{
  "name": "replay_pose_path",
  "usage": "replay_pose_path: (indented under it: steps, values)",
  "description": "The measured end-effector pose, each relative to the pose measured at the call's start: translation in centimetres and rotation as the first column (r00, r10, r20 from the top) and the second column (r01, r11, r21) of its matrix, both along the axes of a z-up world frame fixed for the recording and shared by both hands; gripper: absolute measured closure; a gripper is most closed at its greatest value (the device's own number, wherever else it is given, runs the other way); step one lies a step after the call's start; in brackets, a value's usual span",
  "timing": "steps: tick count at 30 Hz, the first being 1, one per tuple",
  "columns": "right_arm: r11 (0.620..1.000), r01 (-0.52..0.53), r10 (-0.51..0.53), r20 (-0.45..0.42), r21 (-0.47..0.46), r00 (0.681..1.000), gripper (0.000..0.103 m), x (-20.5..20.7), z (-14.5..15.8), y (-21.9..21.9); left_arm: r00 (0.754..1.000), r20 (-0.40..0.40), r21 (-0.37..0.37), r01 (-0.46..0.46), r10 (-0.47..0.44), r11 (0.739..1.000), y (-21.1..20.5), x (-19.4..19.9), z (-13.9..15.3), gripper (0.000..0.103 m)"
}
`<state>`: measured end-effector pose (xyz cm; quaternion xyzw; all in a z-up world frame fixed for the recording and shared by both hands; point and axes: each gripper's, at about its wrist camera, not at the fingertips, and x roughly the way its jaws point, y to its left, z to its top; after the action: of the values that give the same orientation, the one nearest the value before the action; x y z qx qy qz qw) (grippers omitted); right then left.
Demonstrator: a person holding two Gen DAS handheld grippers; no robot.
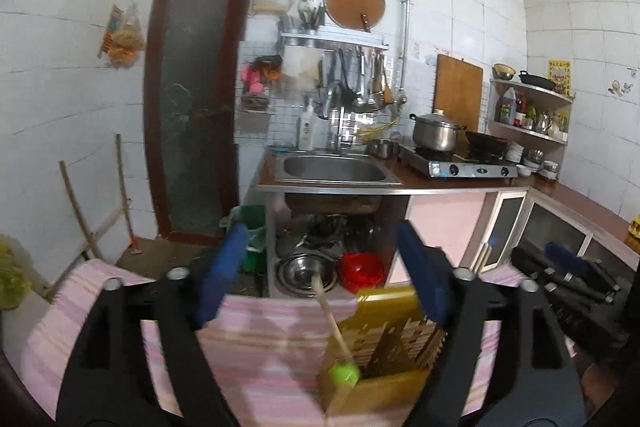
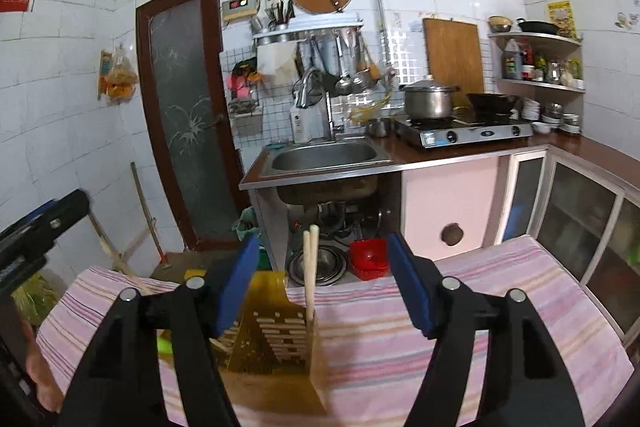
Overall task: Organize utensils
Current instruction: 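Release the chopsticks and move both tools back toward the remaining utensils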
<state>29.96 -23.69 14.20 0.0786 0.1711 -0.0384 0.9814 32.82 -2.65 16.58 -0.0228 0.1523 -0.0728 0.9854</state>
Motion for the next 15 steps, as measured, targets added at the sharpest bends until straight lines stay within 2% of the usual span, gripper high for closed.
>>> replay_pose_path:
  steps: [2,7,11,15]
  values:
    - [1.0,0.0,-0.001,-0.028,-0.008,1.0,0.036,-1.6,-0.1,0.4,1.0,-0.008,0.01,-0.017,0.017,1.0,1.3,-2.1,0.1,0.005]
    - [1.0,-0.007,0.005,-0.092,-0.023,0.996,0.027,-5.4,-2.2,1.8,0.995,-0.051,0.052,-0.084,0.087,0.995,4.4,-6.4,-1.9,0.005]
    - [1.0,-0.025,0.026,-0.153,0.009,0.988,0.027,-7.3,-5.3,3.0,0.977,-0.148,0.045,-0.145,0.151,0.988,7.0,-7.7,-5.8,0.005]
    - [0.998,-0.065,0.068,-0.225,0.019,0.972,0.027,-8.0,-9.4,4.8,0.944,-0.255,0.059,-0.199,0.207,0.978,8.6,-7.5,-10.8,0.005]
